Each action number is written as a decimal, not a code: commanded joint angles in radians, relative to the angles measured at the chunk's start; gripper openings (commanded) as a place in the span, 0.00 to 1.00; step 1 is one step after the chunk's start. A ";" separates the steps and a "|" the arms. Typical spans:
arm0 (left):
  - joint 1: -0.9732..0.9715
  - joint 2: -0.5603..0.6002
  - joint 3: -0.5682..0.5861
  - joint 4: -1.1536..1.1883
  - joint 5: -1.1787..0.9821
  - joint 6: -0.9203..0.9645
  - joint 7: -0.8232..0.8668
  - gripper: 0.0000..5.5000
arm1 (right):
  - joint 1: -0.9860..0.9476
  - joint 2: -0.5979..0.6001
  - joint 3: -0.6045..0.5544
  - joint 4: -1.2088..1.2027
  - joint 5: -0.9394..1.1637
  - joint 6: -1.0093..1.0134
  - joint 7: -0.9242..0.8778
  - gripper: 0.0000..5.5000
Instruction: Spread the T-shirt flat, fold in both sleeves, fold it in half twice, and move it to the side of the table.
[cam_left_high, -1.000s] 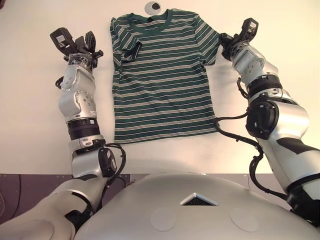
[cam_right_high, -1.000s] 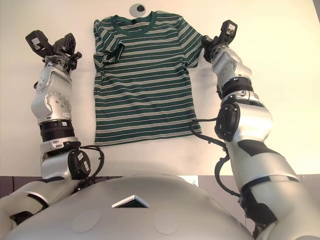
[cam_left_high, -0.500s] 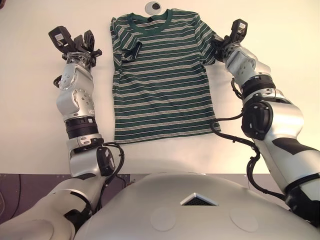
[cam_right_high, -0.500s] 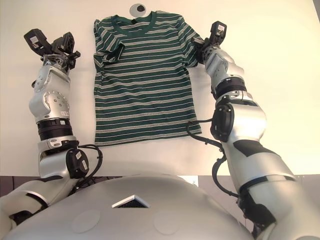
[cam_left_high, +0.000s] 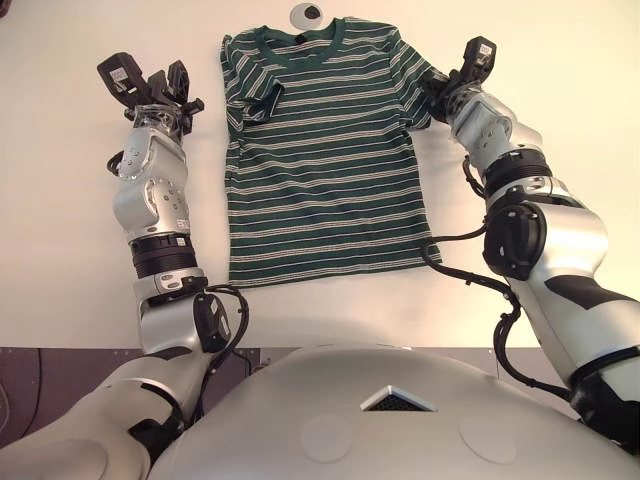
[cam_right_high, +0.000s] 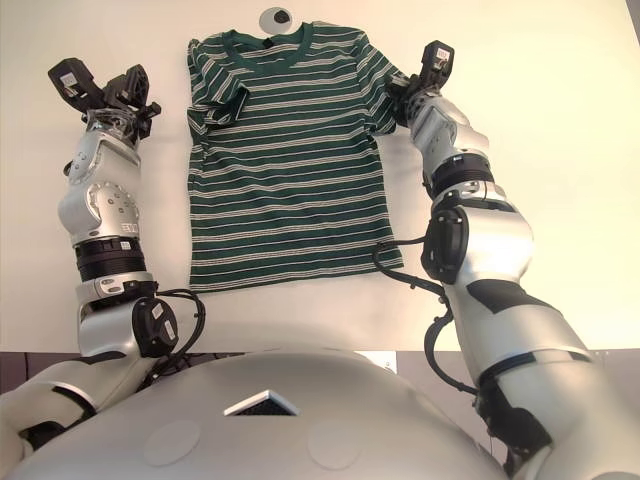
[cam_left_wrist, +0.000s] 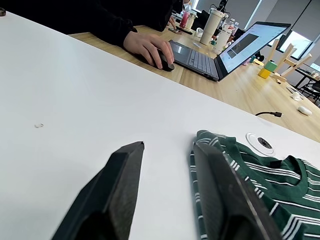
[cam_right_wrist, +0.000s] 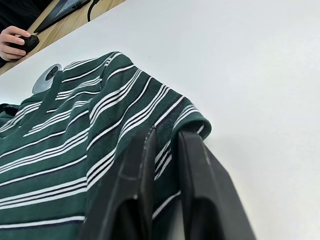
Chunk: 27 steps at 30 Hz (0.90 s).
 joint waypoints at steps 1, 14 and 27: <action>0.001 -0.002 -0.003 -0.007 -0.002 0.011 0.002 0.32 | -0.018 0.010 -0.010 -0.006 0.004 -0.004 -0.002 0.01; 0.011 -0.011 -0.002 -0.018 -0.004 0.009 0.007 0.32 | 0.090 0.136 0.165 -0.355 -0.073 -0.040 0.062 0.01; 0.009 -0.018 0.002 -0.018 -0.001 0.002 0.009 0.32 | 0.058 0.198 0.256 -0.355 -0.123 0.095 0.014 0.06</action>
